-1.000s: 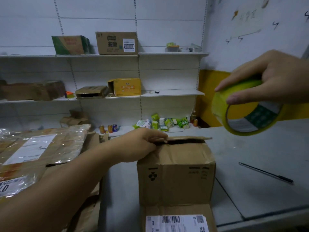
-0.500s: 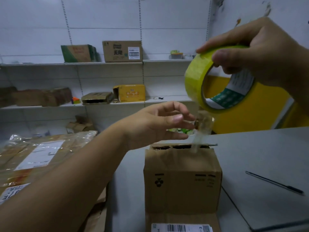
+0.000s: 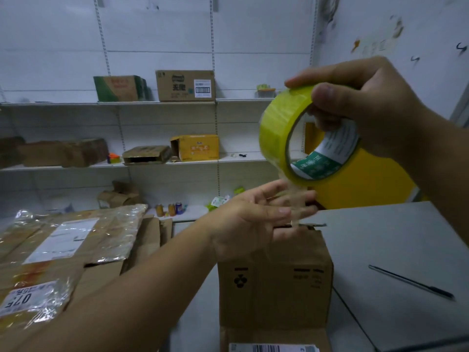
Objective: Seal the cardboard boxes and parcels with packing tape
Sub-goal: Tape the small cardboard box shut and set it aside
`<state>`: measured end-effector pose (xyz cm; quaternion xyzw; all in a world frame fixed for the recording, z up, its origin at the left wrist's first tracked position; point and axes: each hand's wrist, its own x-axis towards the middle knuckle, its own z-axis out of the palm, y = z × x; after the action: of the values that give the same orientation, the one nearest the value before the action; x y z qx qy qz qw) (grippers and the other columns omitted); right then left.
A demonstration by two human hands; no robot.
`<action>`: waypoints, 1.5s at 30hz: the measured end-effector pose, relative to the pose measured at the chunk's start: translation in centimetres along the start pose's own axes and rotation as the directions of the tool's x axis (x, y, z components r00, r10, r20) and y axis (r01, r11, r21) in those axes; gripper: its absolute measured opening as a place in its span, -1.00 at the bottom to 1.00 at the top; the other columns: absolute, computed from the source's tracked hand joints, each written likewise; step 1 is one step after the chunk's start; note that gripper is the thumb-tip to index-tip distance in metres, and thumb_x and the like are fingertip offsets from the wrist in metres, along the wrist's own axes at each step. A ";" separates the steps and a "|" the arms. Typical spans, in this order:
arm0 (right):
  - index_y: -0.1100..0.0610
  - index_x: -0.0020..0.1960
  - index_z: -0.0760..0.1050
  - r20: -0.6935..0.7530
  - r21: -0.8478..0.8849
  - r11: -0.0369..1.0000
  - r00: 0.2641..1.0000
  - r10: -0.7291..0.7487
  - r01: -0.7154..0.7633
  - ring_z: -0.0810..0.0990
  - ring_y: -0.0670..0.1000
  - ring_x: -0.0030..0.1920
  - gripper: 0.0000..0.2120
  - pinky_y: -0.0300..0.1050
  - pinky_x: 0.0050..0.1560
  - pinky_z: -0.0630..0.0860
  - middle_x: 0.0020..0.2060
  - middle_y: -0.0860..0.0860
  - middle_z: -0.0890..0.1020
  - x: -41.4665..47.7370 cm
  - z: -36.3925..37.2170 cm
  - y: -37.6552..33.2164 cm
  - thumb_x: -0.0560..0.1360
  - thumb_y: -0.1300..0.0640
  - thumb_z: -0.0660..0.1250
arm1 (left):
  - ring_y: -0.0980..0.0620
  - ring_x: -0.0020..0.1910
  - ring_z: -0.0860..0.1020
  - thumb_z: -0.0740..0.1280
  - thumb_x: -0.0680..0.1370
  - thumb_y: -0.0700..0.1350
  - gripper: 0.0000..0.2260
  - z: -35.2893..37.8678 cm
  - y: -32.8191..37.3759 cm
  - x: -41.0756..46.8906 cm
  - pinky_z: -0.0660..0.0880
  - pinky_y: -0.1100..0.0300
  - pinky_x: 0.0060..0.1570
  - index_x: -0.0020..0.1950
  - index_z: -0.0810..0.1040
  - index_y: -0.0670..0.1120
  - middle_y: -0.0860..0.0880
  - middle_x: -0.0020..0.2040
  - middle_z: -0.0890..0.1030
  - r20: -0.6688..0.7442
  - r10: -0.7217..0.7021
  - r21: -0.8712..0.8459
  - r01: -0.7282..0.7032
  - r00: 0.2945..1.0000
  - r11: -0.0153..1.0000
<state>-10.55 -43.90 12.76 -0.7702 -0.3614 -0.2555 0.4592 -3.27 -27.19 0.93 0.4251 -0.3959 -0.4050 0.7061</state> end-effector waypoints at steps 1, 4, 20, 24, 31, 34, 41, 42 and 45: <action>-0.13 -0.05 0.68 0.003 0.016 1.000 1.000 0.004 -0.004 0.49 -0.19 -0.39 -0.65 -0.32 -0.38 0.39 -0.42 -0.14 0.59 -0.1 0.2 0.2 0.25 -0.28 0.45 | -0.13 0.24 0.53 0.34 0.41 -0.30 -0.60 0.0 -0.1 -0.1 0.50 0.03 0.17 0.25 0.51 -0.15 -0.16 0.23 0.56 0.023 -0.013 0.011 0.012 1.000 1.000; -0.14 -0.06 0.68 0.027 0.012 1.000 0.999 0.029 -0.029 0.46 -0.18 -0.40 -0.64 -0.32 -0.37 0.40 -0.43 -0.15 0.58 -0.6 0.4 0.4 0.23 -0.28 0.47 | 0.02 -0.17 0.62 0.32 0.44 -0.25 -0.81 -0.4 -0.1 -0.3 0.59 0.20 -0.14 0.03 0.59 -0.19 -0.06 -0.21 0.63 -0.096 -0.030 0.142 0.044 0.995 0.989; -0.35 0.20 0.45 0.247 -0.813 0.554 0.753 0.610 -0.182 0.46 -0.15 0.07 -0.37 -0.34 -0.14 0.39 0.16 -0.22 0.50 -4.7 -1.4 3.3 0.15 -0.46 0.24 | 0.06 -0.39 0.57 0.66 -0.03 0.07 -0.49 -8.2 7.5 -5.2 0.54 0.26 -0.38 -0.23 0.69 -0.18 -0.15 -0.30 0.63 -0.422 -0.173 0.566 0.407 0.890 0.717; -0.29 0.29 0.36 0.259 -0.895 0.437 0.696 0.670 -0.088 0.49 -0.15 -0.04 -0.25 -0.30 -0.16 0.46 0.09 -0.21 0.52 -4.8 -0.8 3.4 0.17 -0.56 0.04 | 0.06 -0.41 0.57 0.67 -0.03 0.09 -0.52 -8.4 7.5 -5.5 0.54 0.26 -0.37 -0.27 0.69 -0.16 -0.13 -0.31 0.63 -0.391 -0.224 0.584 0.429 0.893 0.690; -0.22 0.17 0.26 0.215 -0.922 0.364 0.608 0.764 -0.132 0.49 -0.16 -0.25 -0.53 -0.35 -0.30 0.38 -0.18 -0.17 0.51 -5.2 -1.4 3.5 0.36 -0.43 0.12 | 0.08 -0.48 0.54 0.61 0.19 -0.09 -0.78 -9.3 7.7 -4.9 0.51 0.29 -0.46 -0.29 0.68 -0.16 -0.14 -0.35 0.61 -0.413 -0.179 0.519 0.393 0.893 0.759; -0.22 0.15 0.24 0.174 -0.902 0.362 0.571 0.803 -0.235 0.48 -0.22 -0.29 -0.55 -0.42 -0.39 0.35 -0.20 -0.25 0.49 -5.0 -2.1 3.8 0.38 -0.34 0.29 | 0.08 -0.48 0.51 0.34 0.42 -0.30 -0.84 -9.3 7.3 -4.2 0.50 0.29 -0.46 -0.31 0.67 -0.16 -0.13 -0.37 0.59 -0.426 -0.178 0.500 0.395 0.887 0.771; -0.21 0.05 0.28 0.174 -0.951 0.273 0.477 0.861 -0.145 0.46 -0.16 -0.17 -0.55 -0.28 -0.27 0.37 -0.14 -0.19 0.46 -5.1 -1.9 6.2 0.32 -0.33 0.41 | 0.08 -0.43 0.51 0.32 0.44 -0.30 -0.82 -10.3 6.0 -3.7 0.50 0.30 -0.41 -0.29 0.67 -0.14 -0.11 -0.34 0.59 -0.425 -0.223 0.487 0.429 0.877 0.761; -0.21 0.04 0.28 0.179 -0.955 0.269 0.478 0.860 -0.125 0.47 -0.15 -0.17 -0.55 -0.28 -0.27 0.38 -0.14 -0.19 0.46 -5.0 -1.7 6.6 0.32 -0.31 0.42 | 0.09 -0.44 0.51 0.36 0.41 -0.28 -0.87 -10.4 5.9 -3.8 0.49 0.30 -0.41 -0.30 0.67 -0.13 -0.11 -0.34 0.59 -0.416 -0.232 0.493 0.432 0.880 0.756; -0.18 0.01 0.28 0.190 -0.949 0.286 0.481 0.856 -0.135 0.49 -0.14 -0.20 -0.57 -0.31 -0.32 0.37 -0.17 -0.15 0.50 -4.9 -1.8 6.9 0.33 -0.25 0.45 | 0.09 -0.45 0.51 0.43 0.30 -0.16 -0.95 -10.6 6.2 -4.3 0.49 0.30 -0.42 -0.31 0.67 -0.12 -0.11 -0.36 0.59 -0.404 -0.216 0.500 0.412 0.889 0.762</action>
<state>-8.17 -49.35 6.36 -0.9911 -0.0349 0.0893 -0.0928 6.24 -18.36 2.22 0.7386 -0.3000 -0.3058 0.5206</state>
